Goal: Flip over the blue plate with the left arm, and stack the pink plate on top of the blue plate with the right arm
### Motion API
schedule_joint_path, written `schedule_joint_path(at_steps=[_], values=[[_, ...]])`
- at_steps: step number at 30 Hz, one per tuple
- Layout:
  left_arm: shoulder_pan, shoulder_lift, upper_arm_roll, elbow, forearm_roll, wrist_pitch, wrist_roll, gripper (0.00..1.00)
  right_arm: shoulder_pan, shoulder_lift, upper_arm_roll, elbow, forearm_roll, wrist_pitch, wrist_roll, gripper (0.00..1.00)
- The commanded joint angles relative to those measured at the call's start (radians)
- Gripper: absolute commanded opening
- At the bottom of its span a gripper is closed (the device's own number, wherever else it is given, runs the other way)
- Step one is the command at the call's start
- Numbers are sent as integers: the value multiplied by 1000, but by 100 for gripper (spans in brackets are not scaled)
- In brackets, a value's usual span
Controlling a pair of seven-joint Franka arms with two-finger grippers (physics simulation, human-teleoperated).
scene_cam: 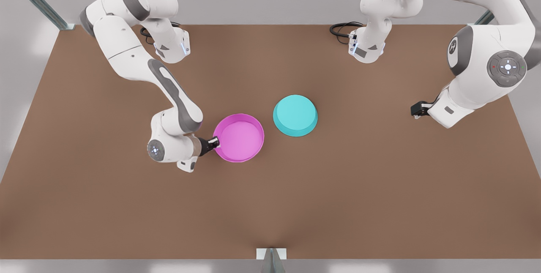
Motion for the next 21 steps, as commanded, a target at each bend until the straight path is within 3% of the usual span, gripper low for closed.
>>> schedule_joint_path(at_steps=[1,21], values=[[0,0,0,0,0,0,0,100,3,0,0,3,-4,0,10,21],[2,0,2,0,0,-2,3,100,305,19,-12,57,40,78,180,21]])
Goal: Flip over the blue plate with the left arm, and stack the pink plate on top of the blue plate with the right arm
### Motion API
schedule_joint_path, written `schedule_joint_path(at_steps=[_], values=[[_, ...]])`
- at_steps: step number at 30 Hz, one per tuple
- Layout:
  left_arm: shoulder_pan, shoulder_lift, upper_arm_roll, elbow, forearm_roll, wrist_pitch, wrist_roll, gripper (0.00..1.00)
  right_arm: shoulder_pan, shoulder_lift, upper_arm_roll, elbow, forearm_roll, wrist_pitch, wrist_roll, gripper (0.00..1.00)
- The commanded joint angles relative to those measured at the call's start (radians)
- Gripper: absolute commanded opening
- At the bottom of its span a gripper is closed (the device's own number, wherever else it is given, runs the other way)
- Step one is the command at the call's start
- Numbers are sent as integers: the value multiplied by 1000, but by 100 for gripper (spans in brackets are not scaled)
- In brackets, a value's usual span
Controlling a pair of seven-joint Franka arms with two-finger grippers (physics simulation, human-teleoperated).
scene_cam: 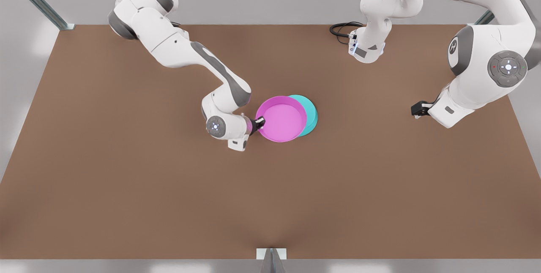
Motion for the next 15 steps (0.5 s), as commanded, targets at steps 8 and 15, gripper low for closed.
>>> schedule_joint_path(at_steps=[8,15], values=[[0,1,0,-2,-1,0,-2,100,76,-1,0,2,-4,13,23,21],[0,3,0,-2,-1,0,-3,100,96,2,2,0,10,49,43,28]])
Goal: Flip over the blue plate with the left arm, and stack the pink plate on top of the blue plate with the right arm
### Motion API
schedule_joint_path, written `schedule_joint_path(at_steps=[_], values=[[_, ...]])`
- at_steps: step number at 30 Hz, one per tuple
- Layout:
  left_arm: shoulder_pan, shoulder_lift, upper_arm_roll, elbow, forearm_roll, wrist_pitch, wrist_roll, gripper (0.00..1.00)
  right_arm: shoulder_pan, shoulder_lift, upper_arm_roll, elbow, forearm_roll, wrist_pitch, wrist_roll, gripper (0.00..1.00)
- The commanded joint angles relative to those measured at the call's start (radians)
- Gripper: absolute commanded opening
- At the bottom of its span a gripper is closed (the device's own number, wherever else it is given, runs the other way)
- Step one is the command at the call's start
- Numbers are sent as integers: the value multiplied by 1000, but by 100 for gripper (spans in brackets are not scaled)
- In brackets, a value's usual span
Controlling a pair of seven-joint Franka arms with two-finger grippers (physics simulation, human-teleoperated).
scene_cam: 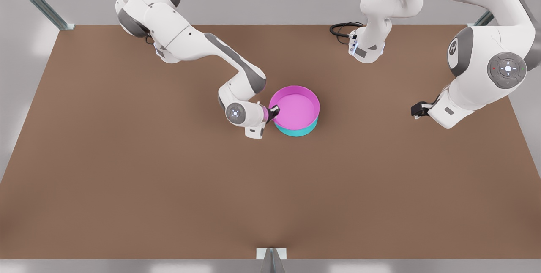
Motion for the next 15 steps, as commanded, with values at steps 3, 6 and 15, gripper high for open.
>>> schedule_joint_path(at_steps=[3,6,15], values=[[0,0,0,-2,1,0,0,100,16,8,-2,6,7,1,9,41],[0,0,0,-2,1,0,0,100,18,14,-2,16,7,4,45,100],[0,0,0,-2,0,-5,0,100,-126,-55,-2,201,-247,-189,38,100]])
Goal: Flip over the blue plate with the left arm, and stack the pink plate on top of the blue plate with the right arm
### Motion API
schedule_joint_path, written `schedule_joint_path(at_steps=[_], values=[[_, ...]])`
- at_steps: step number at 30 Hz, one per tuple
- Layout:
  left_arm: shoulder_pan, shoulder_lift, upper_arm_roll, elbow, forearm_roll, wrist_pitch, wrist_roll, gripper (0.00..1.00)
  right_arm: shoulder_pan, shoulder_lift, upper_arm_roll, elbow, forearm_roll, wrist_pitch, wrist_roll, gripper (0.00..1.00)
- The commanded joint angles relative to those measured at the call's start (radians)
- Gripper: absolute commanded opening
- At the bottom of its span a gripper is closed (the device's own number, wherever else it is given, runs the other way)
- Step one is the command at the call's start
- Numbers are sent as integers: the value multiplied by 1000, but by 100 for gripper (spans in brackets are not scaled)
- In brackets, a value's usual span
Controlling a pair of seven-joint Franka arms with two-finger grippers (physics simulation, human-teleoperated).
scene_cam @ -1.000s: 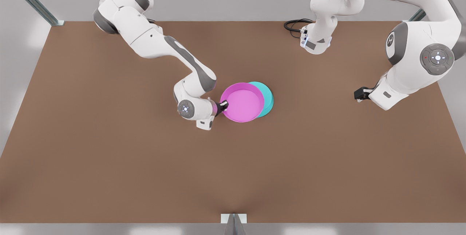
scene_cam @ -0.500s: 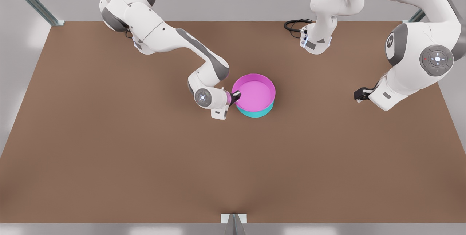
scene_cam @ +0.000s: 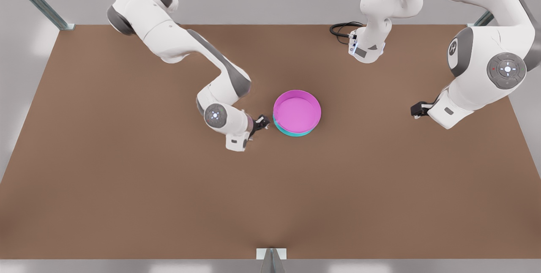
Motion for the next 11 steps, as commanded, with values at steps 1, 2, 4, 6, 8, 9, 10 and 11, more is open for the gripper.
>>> schedule_joint_path(at_steps=[1,2,4,6,8,9,10,11], values=[[0,0,0,0,0,0,0,100,-21,-14,0,44,-61,-56,-5,100],[0,0,0,0,0,0,0,100,-115,-77,-11,76,-72,-174,-9,100],[0,0,0,0,1,0,0,100,-155,-311,-296,-24,-34,-329,-60,100],[0,0,0,0,0,0,0,100,-252,-391,-301,-45,-17,-429,-51,100],[0,0,0,2,1,0,0,100,-276,-388,-302,-39,-2,-429,-51,100],[0,0,0,0,1,0,0,100,-293,-385,-301,-39,-2,-428,-54,100],[0,0,0,0,1,0,0,100,-299,-384,-302,-35,-5,-428,-49,100],[0,0,0,0,1,0,0,100,-319,-379,-301,-37,-2,-428,-49,100]])
